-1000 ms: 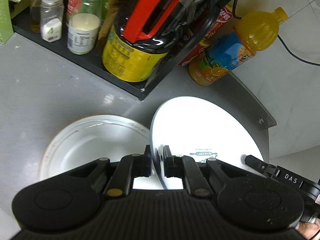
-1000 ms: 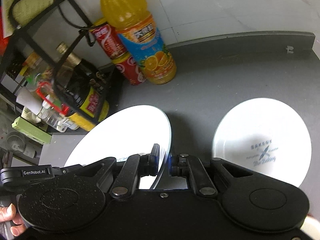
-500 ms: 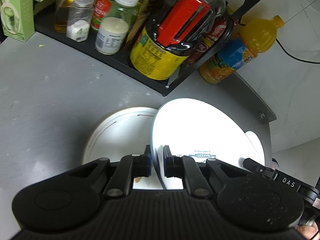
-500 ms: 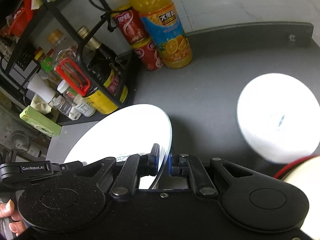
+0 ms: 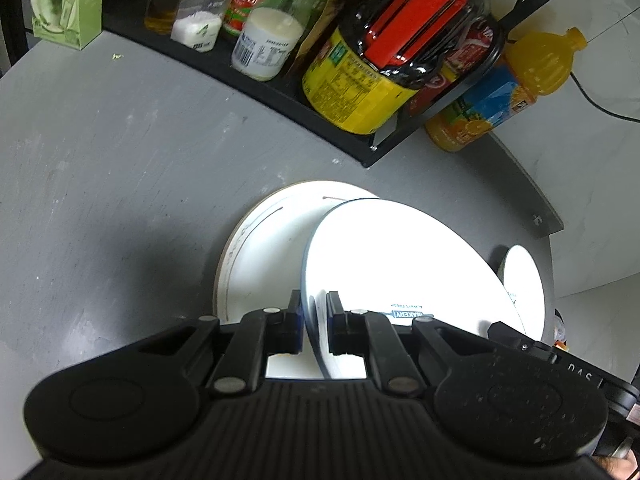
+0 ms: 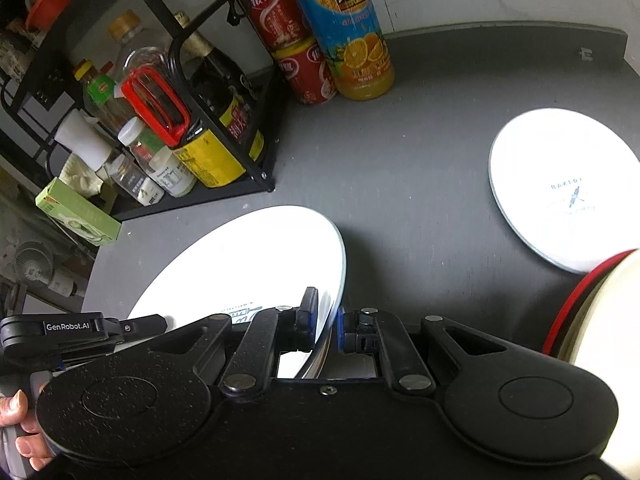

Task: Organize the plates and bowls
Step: 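Lift the 'Sweet' plate and carry it over the large brown-rimmed plate, then lower the 'Sweet' plate onto the brown-rimmed plate and open both grippers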

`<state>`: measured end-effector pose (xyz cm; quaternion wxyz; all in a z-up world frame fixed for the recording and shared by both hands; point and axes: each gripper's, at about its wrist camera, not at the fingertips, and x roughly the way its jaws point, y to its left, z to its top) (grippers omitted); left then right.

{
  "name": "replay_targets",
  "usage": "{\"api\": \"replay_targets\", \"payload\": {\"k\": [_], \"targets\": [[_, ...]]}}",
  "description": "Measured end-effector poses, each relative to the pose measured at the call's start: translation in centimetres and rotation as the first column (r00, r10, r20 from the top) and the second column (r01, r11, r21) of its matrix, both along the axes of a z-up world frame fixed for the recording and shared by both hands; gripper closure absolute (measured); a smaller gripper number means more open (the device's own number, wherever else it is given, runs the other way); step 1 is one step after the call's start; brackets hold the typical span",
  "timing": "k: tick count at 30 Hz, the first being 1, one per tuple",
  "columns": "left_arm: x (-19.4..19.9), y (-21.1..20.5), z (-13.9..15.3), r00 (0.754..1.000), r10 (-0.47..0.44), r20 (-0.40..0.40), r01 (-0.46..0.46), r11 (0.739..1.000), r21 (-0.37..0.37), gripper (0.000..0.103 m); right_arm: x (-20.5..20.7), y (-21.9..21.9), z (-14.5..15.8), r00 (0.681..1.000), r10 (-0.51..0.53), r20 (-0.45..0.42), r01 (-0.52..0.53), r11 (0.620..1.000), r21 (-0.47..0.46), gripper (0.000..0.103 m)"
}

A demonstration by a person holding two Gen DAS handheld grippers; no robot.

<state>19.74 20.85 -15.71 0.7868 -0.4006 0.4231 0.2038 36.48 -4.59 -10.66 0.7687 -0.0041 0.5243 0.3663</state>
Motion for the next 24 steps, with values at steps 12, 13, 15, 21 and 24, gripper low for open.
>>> {"api": "replay_targets", "payload": {"k": [12,13,15,21,24], "targets": [[0.2,-0.2,-2.3,1.0,-0.011,-0.029,0.011,1.0,-0.018,0.093,-0.4,0.2,-0.8,1.0,-0.014,-0.008,0.014,0.999,-0.046,0.094],[0.2,-0.2,-2.5,0.999,-0.007,-0.031,0.006,1.0,-0.017,0.093,-0.3,0.1,-0.9,1.0,-0.018,-0.019,0.018,0.999,-0.043,0.094],[0.3,0.0,-3.0,0.999,0.008,-0.039,-0.009,0.999,-0.03,0.092,-0.4,0.2,-1.0,1.0,-0.015,-0.026,0.014,0.999,-0.047,0.094],[0.5,0.4,-3.7,0.998,0.027,-0.059,-0.028,0.999,-0.015,0.089,-0.8,0.5,-1.4,0.999,-0.003,-0.034,0.001,0.998,-0.058,0.095],[0.6,0.6,-3.8,0.998,0.034,-0.061,-0.034,0.999,-0.009,0.089,-0.9,0.5,-1.5,0.999,-0.007,-0.042,0.005,0.999,-0.053,0.096]]}}
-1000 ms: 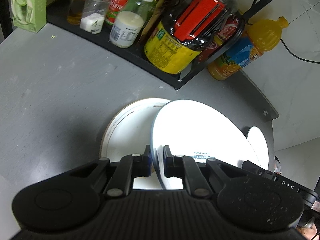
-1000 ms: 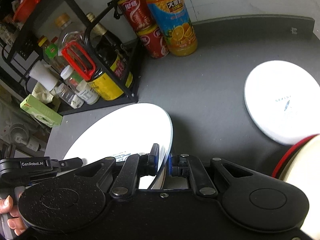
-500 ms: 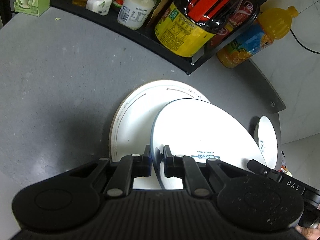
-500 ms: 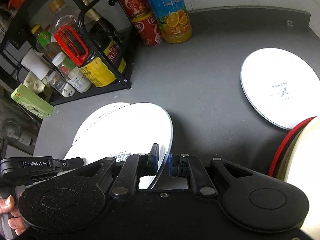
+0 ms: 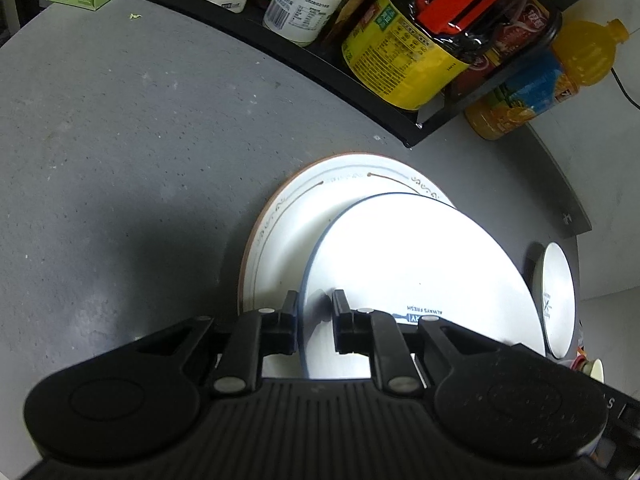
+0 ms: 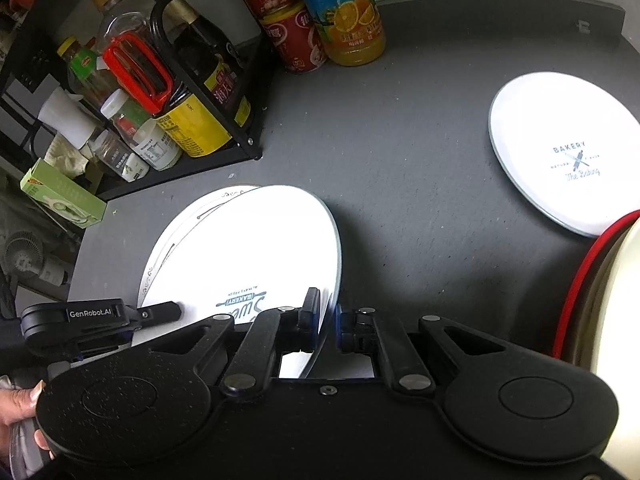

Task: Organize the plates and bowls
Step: 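Lower the 'Sweet' plate onto the brown-rimmed plate and open both grippers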

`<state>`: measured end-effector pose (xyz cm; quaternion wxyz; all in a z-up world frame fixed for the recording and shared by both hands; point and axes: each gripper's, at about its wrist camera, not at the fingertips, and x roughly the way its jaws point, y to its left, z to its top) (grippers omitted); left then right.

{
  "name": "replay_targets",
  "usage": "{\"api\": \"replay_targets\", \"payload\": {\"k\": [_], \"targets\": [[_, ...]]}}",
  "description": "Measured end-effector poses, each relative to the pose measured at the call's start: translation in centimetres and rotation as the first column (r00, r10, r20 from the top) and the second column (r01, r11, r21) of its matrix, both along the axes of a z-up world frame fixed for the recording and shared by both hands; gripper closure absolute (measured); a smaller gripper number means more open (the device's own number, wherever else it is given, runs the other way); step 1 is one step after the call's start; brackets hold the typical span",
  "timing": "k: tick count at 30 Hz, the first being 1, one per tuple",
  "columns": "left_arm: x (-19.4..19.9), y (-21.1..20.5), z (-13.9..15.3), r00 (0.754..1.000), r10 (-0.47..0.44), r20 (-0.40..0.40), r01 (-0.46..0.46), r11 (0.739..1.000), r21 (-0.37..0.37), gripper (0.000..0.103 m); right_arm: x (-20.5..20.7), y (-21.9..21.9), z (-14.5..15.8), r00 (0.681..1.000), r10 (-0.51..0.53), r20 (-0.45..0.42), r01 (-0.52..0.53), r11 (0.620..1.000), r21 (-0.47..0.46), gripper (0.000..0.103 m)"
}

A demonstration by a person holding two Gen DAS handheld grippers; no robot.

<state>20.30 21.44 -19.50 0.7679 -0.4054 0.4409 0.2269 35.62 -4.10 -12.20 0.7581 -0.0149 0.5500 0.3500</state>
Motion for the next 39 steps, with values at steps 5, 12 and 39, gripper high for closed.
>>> {"api": "replay_targets", "payload": {"k": [5,12,39], "targets": [[0.9,-0.1,0.0,0.999,-0.02,-0.046,0.021,0.999,0.026,0.086,0.0,-0.1,-0.2,1.0,-0.01,-0.008,0.01,1.0,0.006,0.097],[1.3,0.3,1.5,0.994,-0.038,-0.1,0.045,0.997,0.07,0.082,0.1,0.3,-0.4,1.0,-0.011,-0.016,0.012,1.0,0.007,0.098],[-1.5,3.9,1.6,0.995,0.06,-0.079,-0.054,0.996,0.076,0.054,-1.0,3.7,-2.9,1.0,0.011,0.008,-0.01,0.995,-0.1,0.087]]}}
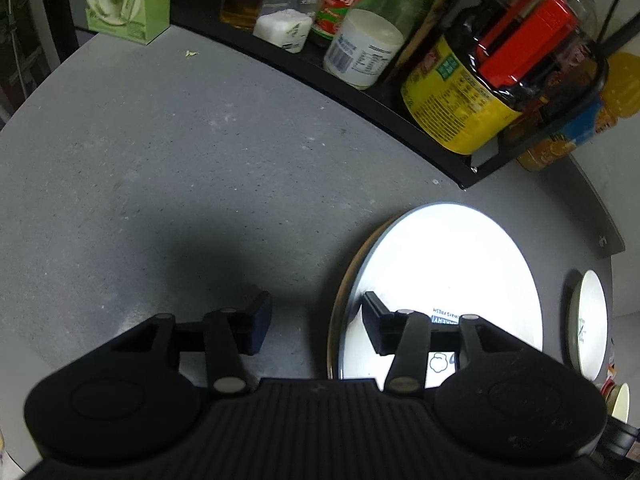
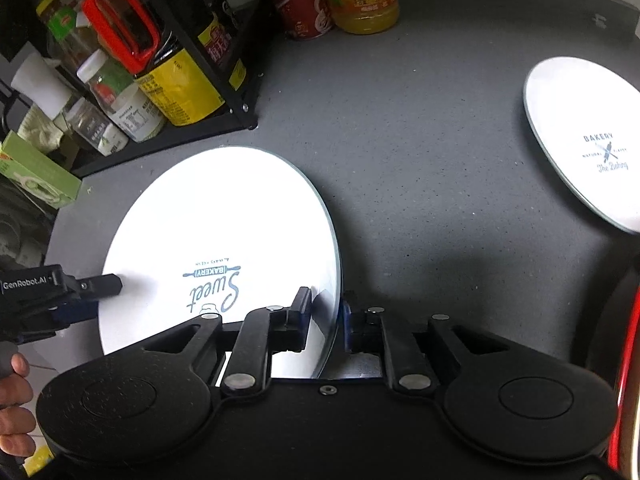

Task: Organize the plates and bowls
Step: 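Lower the 'Sweet' plate onto the brown-rimmed plate and open both grippers, then move both grippers toward the white plate printed 'BAKERY'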

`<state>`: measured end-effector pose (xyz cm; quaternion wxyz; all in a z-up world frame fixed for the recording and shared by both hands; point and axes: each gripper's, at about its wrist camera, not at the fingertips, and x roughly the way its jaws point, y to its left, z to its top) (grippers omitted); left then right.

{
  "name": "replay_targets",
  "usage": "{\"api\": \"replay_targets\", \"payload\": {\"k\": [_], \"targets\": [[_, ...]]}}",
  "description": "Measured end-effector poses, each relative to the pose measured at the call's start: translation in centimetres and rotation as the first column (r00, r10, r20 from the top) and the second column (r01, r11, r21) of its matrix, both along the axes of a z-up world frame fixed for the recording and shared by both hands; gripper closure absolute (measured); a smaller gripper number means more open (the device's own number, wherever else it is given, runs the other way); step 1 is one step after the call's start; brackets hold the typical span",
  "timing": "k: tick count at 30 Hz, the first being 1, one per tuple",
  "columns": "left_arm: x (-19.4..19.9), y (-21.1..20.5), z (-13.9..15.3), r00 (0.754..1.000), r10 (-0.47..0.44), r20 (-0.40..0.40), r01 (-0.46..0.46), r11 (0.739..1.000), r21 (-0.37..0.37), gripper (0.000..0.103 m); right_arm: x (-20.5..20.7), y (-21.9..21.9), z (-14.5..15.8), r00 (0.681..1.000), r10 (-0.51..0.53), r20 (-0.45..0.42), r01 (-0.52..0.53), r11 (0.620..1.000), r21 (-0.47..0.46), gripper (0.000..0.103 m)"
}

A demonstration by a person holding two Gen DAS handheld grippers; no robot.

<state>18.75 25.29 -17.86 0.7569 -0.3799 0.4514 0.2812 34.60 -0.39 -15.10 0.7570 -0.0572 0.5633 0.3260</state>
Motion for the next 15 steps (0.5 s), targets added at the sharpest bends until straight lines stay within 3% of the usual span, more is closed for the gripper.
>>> {"api": "replay_targets", "payload": {"k": [6,8,11,15], "targets": [[0.5,-0.7,1.0,1.0,-0.013,-0.024,0.014,0.999,0.049,0.054,-0.3,-0.1,1.3,1.0,-0.009,0.004,0.009,1.0,0.019,0.073],[0.6,-0.7,1.1,1.0,-0.016,-0.013,0.017,1.0,0.018,0.054,-0.5,-0.5,2.0,1.0,-0.017,0.013,0.017,0.999,0.028,0.06],[1.1,-1.3,1.9,0.999,-0.041,-0.009,0.041,0.999,0.034,0.054,-0.8,-1.0,3.1,0.999,-0.018,0.047,0.016,0.999,0.045,0.05],[1.9,-2.2,2.9,0.998,-0.067,-0.001,0.067,0.996,0.051,0.053,-0.9,-1.9,4.1,0.996,-0.053,0.078,0.048,0.997,0.059,0.044]]}}
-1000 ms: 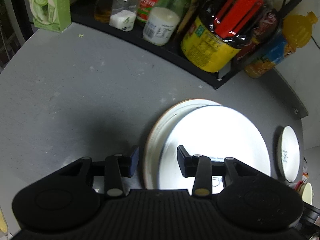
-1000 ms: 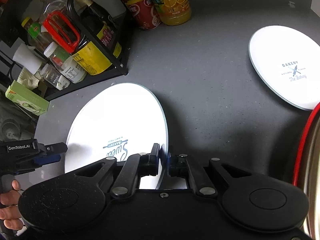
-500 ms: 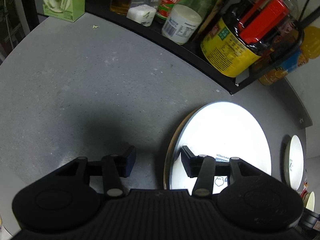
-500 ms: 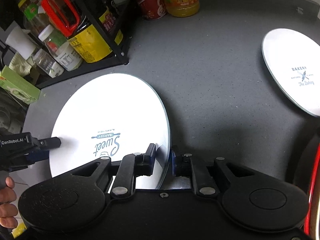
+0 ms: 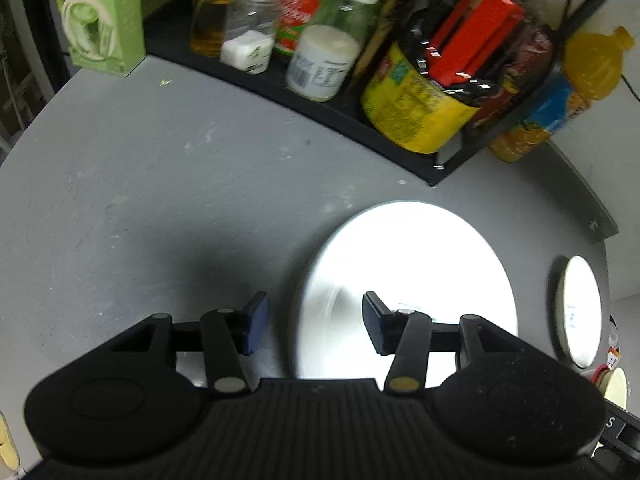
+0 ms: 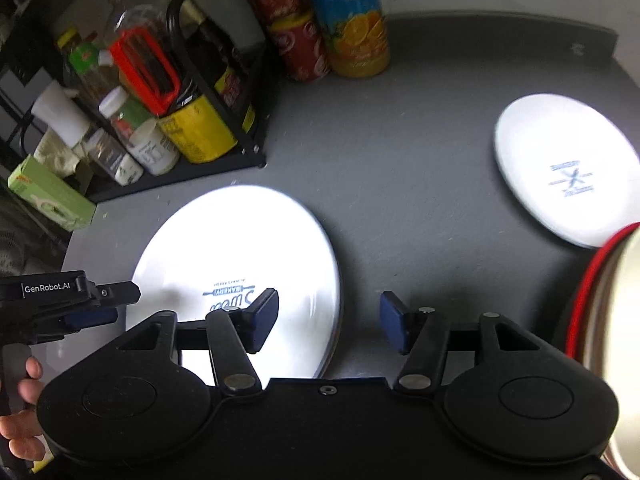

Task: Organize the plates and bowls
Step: 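Move both grippers toward the white plate printed 'BAKERY'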

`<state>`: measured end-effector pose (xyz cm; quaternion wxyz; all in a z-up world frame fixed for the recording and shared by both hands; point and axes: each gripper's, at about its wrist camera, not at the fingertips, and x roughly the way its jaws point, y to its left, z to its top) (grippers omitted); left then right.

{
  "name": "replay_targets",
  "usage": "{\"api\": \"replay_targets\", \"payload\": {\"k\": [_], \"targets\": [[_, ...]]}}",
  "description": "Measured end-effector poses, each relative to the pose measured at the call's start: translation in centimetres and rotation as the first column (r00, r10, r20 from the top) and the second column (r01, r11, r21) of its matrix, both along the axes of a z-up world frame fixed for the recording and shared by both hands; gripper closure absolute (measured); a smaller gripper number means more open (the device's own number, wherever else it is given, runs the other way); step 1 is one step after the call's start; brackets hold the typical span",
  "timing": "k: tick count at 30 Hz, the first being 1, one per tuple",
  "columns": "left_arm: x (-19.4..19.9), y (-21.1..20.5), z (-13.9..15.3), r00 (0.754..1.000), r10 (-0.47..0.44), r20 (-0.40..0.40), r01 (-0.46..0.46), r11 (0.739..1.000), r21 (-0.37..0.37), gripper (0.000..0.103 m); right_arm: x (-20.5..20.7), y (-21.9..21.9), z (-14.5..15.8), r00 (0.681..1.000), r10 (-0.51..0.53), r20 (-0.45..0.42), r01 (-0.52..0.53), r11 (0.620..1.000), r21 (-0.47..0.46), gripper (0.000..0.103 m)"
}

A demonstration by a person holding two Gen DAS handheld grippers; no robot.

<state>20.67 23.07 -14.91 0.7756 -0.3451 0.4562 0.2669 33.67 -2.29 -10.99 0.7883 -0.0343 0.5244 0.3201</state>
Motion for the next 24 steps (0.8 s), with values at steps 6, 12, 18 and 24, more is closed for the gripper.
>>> {"api": "replay_targets", "payload": {"k": [6,12,18,24], "targets": [[1.2,-1.6,2.0,0.997,-0.051,0.065,0.05,0.999,0.011,0.045,0.3,-1.3,1.5,0.998,-0.033,0.058,0.032,0.999,0.029,0.022],[3.2,-3.6,3.4,0.987,-0.123,0.106,0.122,0.992,0.014,0.037,1.0,-3.0,3.0,0.991,-0.083,0.101,0.076,0.995,0.071,0.012],[5.7,-6.2,4.3,0.974,-0.194,0.118,0.192,0.981,0.025,0.035,1.3,-5.7,4.5,0.984,-0.13,0.126,0.115,0.986,0.121,0.008],[8.1,-8.8,5.2,0.954,-0.268,0.13,0.267,0.963,0.025,0.034,1.7,-8.7,5.7,0.972,-0.187,0.143,0.167,0.976,0.141,0.005]]}}
